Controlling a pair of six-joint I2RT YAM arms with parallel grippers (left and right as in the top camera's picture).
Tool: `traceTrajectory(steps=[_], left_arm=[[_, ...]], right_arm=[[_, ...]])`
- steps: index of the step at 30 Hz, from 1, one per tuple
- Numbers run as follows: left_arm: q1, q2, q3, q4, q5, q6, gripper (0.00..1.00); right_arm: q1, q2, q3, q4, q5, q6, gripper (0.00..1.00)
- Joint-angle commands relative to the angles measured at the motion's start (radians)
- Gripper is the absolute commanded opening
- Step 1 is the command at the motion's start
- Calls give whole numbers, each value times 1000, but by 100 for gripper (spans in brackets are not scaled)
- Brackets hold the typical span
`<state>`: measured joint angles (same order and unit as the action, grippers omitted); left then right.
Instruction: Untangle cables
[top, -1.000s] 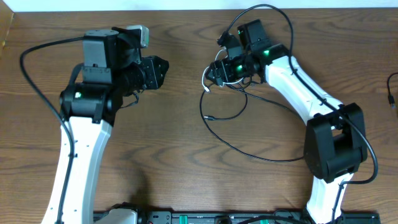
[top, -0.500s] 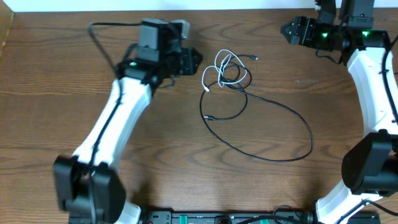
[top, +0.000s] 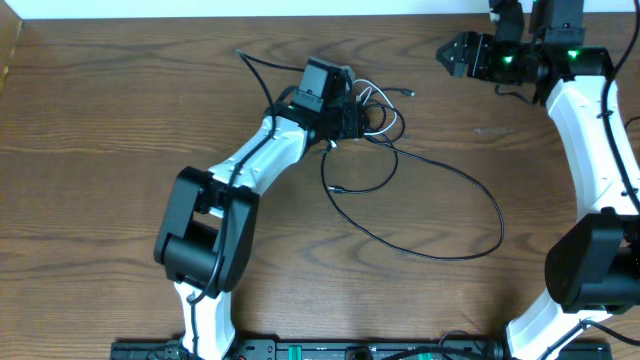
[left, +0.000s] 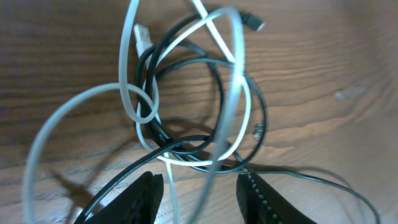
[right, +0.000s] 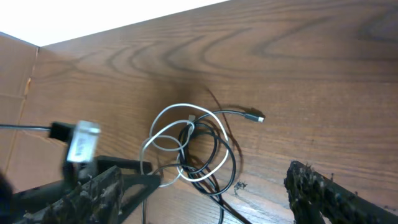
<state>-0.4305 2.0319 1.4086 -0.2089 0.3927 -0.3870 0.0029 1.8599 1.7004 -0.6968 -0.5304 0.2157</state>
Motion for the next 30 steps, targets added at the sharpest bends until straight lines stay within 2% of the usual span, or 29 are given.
traceTrajectory(steps=[1,2,4,8,12,20,24,30], left_arm=[[-19,20,0,10,-42,-15,31],[-21,15,1,10,-46,-16,14],[-18,3,1,9,-42,-19,8],[-17,-67,1,-8,-35,-31,7],[-17,-283,1,-37,0,-30,7],[-17,-534,1,-96,-1,-26,7],[1,-616,1,-163,0,-26,8],[38,-681,1,-202,21,-27,8]], right_arm=[[30,5,3,-9,39,-24,83],[37,5,2,-12,47,-32,83],[45,5,0,-18,65,-34,83],[60,9,-1,-27,76,-34,82],[88,24,-1,-33,76,-34,79],[155,26,-1,-70,64,-65,72],[187,26,-1,-106,-30,-139,71],[209,25,-1,-175,-230,-338,70]])
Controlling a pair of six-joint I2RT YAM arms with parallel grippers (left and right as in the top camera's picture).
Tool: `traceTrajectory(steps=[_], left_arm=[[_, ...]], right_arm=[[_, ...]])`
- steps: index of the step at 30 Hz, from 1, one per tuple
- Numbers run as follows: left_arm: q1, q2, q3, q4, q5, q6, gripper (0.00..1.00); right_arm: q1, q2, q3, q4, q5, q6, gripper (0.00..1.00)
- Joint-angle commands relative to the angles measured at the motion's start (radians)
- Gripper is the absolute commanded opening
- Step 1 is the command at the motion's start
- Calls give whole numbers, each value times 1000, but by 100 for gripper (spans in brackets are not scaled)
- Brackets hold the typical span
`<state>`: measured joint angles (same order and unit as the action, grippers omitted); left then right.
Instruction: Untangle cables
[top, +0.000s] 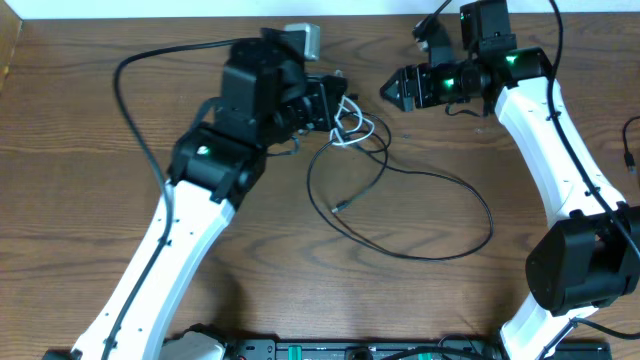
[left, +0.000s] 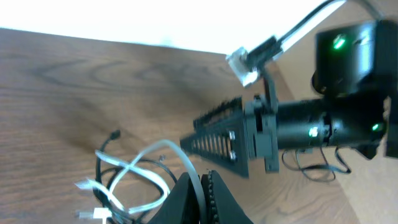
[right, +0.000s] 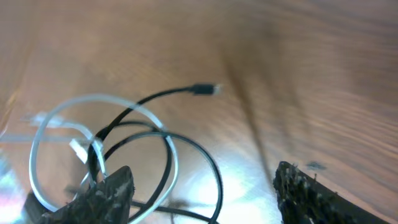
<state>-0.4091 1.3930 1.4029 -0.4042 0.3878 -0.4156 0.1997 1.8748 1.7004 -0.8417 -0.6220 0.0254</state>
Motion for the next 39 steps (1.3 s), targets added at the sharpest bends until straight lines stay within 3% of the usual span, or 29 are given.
traceTrajectory(steps=[1,5,9,17,20,26,28,33,39], left_arm=[[16,-42,6,-11,33,2,8],[16,-42,6,-26,43,2,8],[16,-42,6,-26,58,-6,7],[16,-47,6,-23,83,-32,8],[16,-49,6,-4,84,-47,7],[16,-56,7,21,84,-77,7],[16,-69,10,24,84,-77,7],[16,-120,22,30,83,-77,7],[31,-222,23,50,63,-80,7]], right_arm=[[16,10,-1,-54,-141,-175,70],[46,11,-1,-170,-140,-346,68],[100,11,-1,-170,-135,-336,68],[233,66,-1,-109,178,32,68],[251,97,-1,-94,245,179,61],[253,179,-1,-70,303,265,39],[253,196,-1,-60,304,279,29],[253,206,-1,-39,351,319,22],[245,206,-1,-50,381,318,1]])
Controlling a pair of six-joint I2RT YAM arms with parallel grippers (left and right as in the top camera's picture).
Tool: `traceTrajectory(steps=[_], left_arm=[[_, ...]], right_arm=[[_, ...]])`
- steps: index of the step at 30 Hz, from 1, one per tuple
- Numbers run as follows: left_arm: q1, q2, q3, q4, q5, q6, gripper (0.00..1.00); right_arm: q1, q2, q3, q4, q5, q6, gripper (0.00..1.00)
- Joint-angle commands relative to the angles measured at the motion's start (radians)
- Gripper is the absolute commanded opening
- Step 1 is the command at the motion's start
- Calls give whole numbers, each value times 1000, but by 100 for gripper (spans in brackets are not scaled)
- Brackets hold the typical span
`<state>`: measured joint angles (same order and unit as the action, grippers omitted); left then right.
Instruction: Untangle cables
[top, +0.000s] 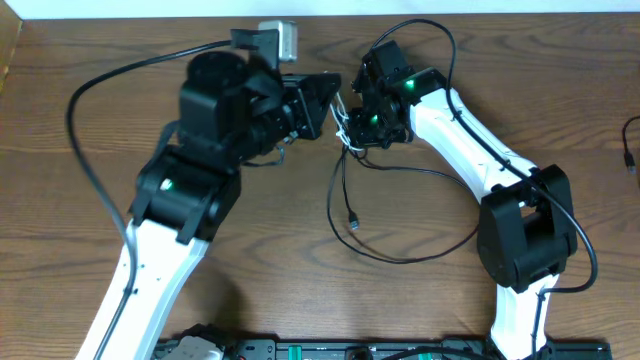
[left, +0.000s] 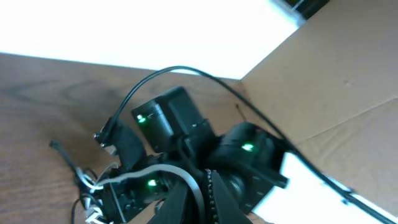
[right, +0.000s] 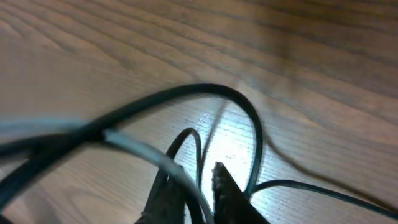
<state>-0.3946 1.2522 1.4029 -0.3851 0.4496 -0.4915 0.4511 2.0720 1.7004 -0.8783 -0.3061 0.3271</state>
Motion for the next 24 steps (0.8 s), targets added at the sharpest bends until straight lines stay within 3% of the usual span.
traceTrajectory(steps=[1,6,12,18,21,24], left_arm=[[24,-95,23,30,-6,-4,7],[80,-174,23,-93,-196,0,7],[106,-136,22,-335,-402,13,7],[106,5,22,-436,-386,53,8],[106,103,22,-435,-301,66,8],[106,187,22,-386,-139,155,8]], right_arm=[[-10,8,-1,-16,71,16,1],[-68,8,-1,-30,71,2,1],[-119,-16,0,-34,-104,-180,1],[-163,-135,0,-77,-184,-257,1],[-169,-216,0,-117,-199,-281,1],[-159,-250,0,-140,-202,-282,1]])
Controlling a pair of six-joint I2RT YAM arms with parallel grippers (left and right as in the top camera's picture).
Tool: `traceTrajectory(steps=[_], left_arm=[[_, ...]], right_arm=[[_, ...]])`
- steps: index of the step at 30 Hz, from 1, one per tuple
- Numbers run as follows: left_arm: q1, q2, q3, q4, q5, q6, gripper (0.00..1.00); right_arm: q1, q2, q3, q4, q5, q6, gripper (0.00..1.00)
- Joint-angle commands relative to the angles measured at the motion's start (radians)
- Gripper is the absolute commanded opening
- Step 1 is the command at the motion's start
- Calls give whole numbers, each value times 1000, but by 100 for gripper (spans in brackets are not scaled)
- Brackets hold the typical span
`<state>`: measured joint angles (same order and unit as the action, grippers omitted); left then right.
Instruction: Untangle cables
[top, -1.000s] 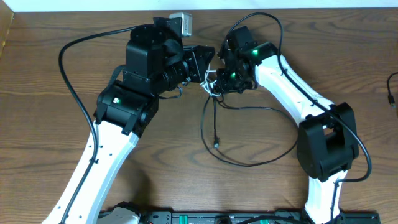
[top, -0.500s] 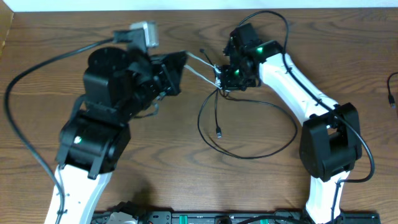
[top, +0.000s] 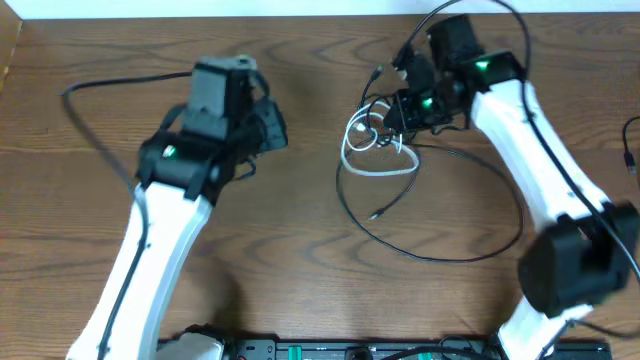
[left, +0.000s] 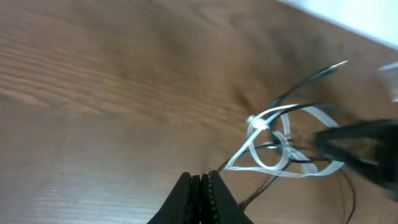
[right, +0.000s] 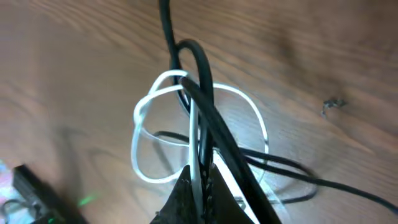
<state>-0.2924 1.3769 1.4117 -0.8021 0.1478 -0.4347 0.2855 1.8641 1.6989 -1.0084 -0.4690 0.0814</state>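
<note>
A white cable (top: 372, 158) and a thin black cable (top: 440, 225) are looped together on the wooden table (top: 300, 260). My right gripper (top: 397, 112) is shut on the knot and holds white and black strands up between its fingers (right: 202, 180). A white loop (right: 146, 146) hangs below it, and a black strand (right: 189, 59) runs upward. The black cable's plug end (top: 374, 213) lies loose on the table. My left gripper (top: 276, 128) is shut (left: 203, 182) with nothing in it. It sits well to the left of the white cable (left: 273, 146).
A black power strip (top: 330, 351) runs along the front edge. A pale wall borders the back of the table. Another cable end (top: 630, 140) shows at the right edge. Bare wood lies between the two arms and across the front.
My left gripper was shut on the white cable beside the right gripper; now it is empty and further left. The right gripper still holds the knot, a little further right, and the white loops have spread.
My left gripper was open over the knot while the right arm stood open at the back right. Then the left held the white cable up and the right came near. Both were shut at the knot. Now only the right holds it.
</note>
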Motion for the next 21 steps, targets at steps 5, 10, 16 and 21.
traceTrajectory(steps=[5,10,16,21], left_arm=[[3,190,13,95,311,135,26],[3,256,13,188,483,200,39],[3,306,13,255,519,226,46],[3,343,13,281,523,259,47]], right_arm=[[30,-43,2,-17,-101,-55,1],[29,-45,2,-14,-111,-63,1],[31,-45,2,-18,-179,-100,1],[31,-45,2,-24,-201,-114,1]])
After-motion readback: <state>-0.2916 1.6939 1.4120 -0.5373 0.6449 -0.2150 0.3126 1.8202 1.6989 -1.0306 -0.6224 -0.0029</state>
